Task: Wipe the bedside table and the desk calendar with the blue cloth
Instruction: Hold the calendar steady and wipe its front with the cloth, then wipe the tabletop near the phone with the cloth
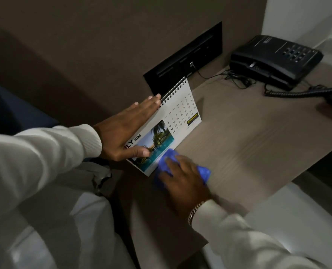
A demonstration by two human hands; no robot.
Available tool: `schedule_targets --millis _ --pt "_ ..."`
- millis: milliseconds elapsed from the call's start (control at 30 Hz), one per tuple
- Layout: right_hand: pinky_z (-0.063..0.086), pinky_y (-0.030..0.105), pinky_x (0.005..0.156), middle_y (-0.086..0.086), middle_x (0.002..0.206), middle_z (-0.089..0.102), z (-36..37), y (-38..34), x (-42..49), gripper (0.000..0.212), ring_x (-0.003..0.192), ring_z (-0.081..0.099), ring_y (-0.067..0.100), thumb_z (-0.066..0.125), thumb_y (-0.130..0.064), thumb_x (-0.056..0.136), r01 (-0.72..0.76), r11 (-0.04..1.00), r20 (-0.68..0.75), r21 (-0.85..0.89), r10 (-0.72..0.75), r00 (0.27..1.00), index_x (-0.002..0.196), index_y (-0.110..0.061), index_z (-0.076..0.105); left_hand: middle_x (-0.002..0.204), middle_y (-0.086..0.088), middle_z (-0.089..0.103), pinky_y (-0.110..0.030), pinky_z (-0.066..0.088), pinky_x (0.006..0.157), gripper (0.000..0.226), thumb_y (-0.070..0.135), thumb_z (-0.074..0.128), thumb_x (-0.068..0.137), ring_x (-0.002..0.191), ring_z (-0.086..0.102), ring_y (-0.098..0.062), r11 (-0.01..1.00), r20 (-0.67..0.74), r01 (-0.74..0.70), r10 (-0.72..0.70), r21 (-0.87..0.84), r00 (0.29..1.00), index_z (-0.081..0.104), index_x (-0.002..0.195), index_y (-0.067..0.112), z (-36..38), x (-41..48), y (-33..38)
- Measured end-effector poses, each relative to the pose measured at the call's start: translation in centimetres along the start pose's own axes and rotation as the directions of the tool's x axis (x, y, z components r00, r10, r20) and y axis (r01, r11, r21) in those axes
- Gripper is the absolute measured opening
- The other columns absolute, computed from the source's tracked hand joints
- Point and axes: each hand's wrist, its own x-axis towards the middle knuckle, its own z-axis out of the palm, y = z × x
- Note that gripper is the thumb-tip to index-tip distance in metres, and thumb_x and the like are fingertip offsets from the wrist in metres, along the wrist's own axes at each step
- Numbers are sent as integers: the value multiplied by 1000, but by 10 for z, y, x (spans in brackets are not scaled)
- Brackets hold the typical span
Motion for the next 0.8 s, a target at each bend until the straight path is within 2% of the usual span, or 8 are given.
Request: schedule_targets --millis 133,233,400,433,500,633,700,800 --pt "20 52 115 11 147 45 1 -4 -24 41 139 31 36 63 -23 85 321 924 235 207 -365 901 125 -17 59 167 -12 -8 -45 9 125 101 74 28 86 155 -5 -24 982 79 18 -34 187 996 -11 155 11 -7 1 0" --pt "26 47 115 9 139 54 -23 18 -45 33 133 39 29 63 -14 82 391 859 381 331 -501 778 115 -16 67 166 -8 -12 -48 10 125 100 73 29 86 155 -5 -25 960 149 51 -95 276 984 -15 154 15 -11 1 3" --pt "45 30 98 0 106 74 -99 101 -46 20 107 62 22 72 -8 64 391 869 434 303 -491 755 77 -21 76 167 -5 12 -55 13 123 84 63 31 90 155 2 -26 950 -108 296 -306 -102 946 4 156 19 -15 -7 20" --pt "47 27 96 1 101 76 -117 121 -44 23 103 66 25 73 -4 56 350 896 429 271 -438 790 70 -21 76 166 -6 16 -56 14 122 81 59 35 91 155 5 -27 885 -215 383 -442 -266 871 9 156 18 -12 -13 27" --pt "50 39 97 10 102 76 -147 158 -38 32 105 67 33 75 7 48 224 948 441 225 -304 844 69 -18 77 163 -11 25 -48 20 123 74 48 41 94 153 18 -28 637 -322 494 -749 -592 579 18 154 12 -2 -27 48" --pt "47 46 98 27 116 66 -177 207 -17 19 110 58 49 69 -14 78 36 995 287 93 -61 956 92 -3 76 130 -6 57 -8 35 97 57 40 41 95 125 55 -26 93 -129 388 -989 -917 -69 42 139 4 18 -27 94" --pt "38 59 104 32 132 53 -174 221 -7 39 118 48 57 56 -12 75 -78 996 187 37 70 980 109 1 69 116 -8 62 -12 39 90 56 45 40 93 117 59 -30 -75 18 249 -974 -966 -224 50 129 3 30 -18 109" --pt "34 63 106 35 139 44 -161 217 0 54 124 41 60 45 -22 74 -117 993 144 -34 120 982 119 2 63 124 -19 65 -42 45 107 66 53 38 88 123 58 -37 -182 164 45 -951 -982 -260 55 127 2 50 -5 127"
